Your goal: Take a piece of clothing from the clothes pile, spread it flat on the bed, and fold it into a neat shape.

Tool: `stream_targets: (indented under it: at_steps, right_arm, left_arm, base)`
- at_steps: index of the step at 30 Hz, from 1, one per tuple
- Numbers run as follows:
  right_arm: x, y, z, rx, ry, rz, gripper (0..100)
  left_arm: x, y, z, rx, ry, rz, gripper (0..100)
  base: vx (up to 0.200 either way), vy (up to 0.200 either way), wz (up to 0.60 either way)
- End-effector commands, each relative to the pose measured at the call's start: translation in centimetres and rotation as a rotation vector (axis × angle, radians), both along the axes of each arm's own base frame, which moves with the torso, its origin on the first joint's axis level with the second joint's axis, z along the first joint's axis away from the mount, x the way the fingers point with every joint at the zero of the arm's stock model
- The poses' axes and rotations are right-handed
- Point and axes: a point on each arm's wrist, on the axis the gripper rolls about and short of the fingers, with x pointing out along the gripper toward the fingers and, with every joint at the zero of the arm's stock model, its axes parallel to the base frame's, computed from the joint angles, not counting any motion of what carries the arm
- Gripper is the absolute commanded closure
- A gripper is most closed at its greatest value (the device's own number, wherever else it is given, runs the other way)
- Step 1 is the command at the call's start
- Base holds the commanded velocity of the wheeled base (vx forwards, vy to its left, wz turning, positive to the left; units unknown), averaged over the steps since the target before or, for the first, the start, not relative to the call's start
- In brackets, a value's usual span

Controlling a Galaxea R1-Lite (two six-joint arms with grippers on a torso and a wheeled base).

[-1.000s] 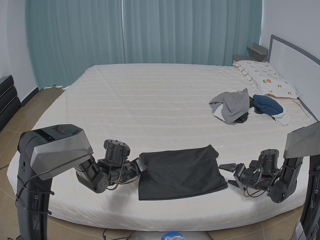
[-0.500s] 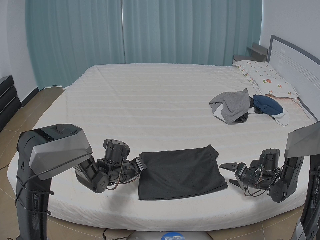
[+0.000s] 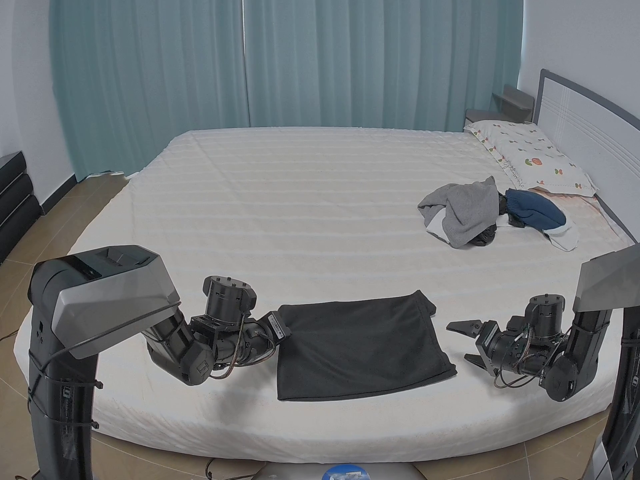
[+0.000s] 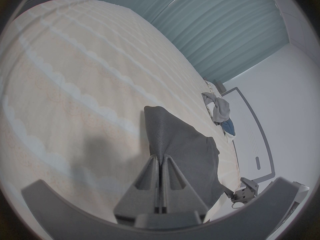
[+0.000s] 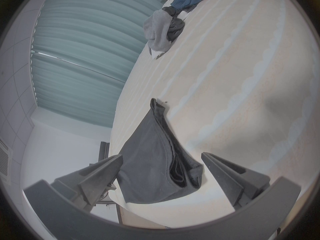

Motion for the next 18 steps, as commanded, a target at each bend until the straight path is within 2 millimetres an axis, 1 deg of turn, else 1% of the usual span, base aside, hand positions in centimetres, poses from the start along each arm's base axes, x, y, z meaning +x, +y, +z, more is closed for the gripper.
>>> stream_targets:
  at_steps: [1, 18]
  right_arm:
    - [0.16, -0.55, 0.1, 0.001, -0.005, -0.018, 0]
    - [0.15, -0.55, -0.13, 0.001, 0.003, -0.017, 0]
  left_arm:
    - [0.06, 0.24, 0.22, -0.002, -0.003, 0.006, 100]
    - [-0.08, 0.62, 0.16, 0.003, 0.005, 0.015, 100]
  base:
    - [0.0, 0.2, 0.0]
    - [0.0, 0.2, 0.0]
